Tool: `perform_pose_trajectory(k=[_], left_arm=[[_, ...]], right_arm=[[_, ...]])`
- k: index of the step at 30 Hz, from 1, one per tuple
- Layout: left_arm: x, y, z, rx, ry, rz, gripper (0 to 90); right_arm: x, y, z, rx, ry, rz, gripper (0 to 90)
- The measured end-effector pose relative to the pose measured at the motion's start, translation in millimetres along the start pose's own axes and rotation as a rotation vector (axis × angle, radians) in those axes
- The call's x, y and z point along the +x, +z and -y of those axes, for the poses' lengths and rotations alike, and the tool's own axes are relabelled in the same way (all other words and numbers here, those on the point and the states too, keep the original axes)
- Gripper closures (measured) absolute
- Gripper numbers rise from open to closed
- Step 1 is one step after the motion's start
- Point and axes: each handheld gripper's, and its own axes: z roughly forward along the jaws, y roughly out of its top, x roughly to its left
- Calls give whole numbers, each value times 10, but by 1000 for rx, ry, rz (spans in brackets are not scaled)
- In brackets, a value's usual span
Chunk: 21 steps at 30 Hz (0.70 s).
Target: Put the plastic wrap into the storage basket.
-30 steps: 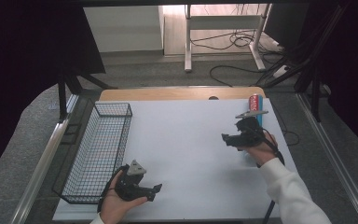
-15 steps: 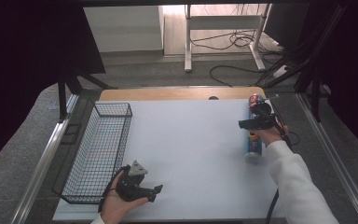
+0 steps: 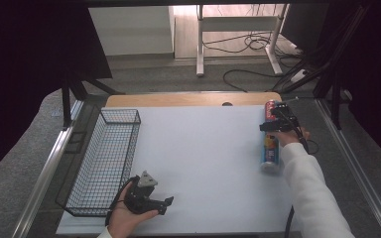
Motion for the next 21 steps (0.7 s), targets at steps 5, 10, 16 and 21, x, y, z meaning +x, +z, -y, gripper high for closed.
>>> perform_pose_trajectory(k=[5, 10, 16, 21], left_arm=[[-1, 9, 2, 1, 2, 1, 167], [1, 10, 3, 2, 3, -1, 167], [3, 10, 7, -1, 2, -3, 165], [1, 20, 10, 4, 6, -4, 164]], right_arm=[[-67, 125, -41, 31, 45, -1, 207], [-99, 231, -80, 54, 75, 21, 204], [-135, 395, -59, 116, 120, 15, 196], [-133, 452, -55, 142, 142, 2, 201]])
